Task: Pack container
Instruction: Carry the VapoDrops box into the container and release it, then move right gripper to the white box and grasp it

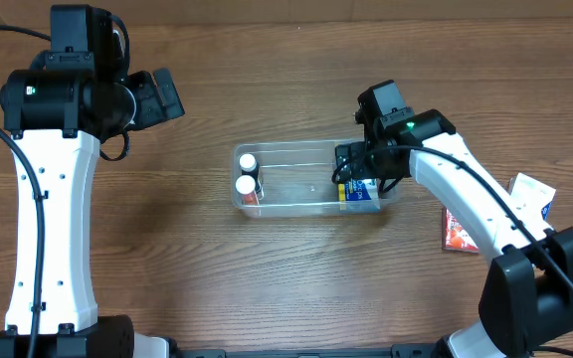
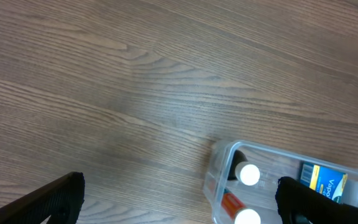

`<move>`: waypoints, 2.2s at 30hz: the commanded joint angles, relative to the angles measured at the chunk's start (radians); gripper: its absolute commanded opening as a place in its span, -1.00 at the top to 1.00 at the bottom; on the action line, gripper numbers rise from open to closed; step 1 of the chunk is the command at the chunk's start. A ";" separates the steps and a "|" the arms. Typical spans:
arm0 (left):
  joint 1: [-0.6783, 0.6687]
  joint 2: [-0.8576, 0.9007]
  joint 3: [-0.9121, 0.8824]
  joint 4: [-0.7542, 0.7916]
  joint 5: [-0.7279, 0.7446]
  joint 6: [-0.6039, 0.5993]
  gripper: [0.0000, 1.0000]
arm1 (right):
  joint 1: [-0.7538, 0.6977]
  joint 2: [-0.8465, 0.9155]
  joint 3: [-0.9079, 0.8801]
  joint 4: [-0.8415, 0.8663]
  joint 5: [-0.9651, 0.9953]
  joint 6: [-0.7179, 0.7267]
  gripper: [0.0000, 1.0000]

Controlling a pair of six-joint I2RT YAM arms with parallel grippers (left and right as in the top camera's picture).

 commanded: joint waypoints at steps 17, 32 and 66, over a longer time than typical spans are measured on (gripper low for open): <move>0.005 0.008 -0.005 0.004 -0.008 0.023 -1.00 | -0.789 -0.140 0.212 -0.187 0.045 0.005 -1.00; 0.005 0.008 -0.005 0.005 -0.008 0.023 -1.00 | -0.908 0.101 0.046 -0.113 0.037 -0.147 -1.00; 0.005 0.008 -0.005 0.003 -0.008 0.023 -1.00 | -0.932 0.147 -0.166 0.136 -0.018 -0.146 -0.97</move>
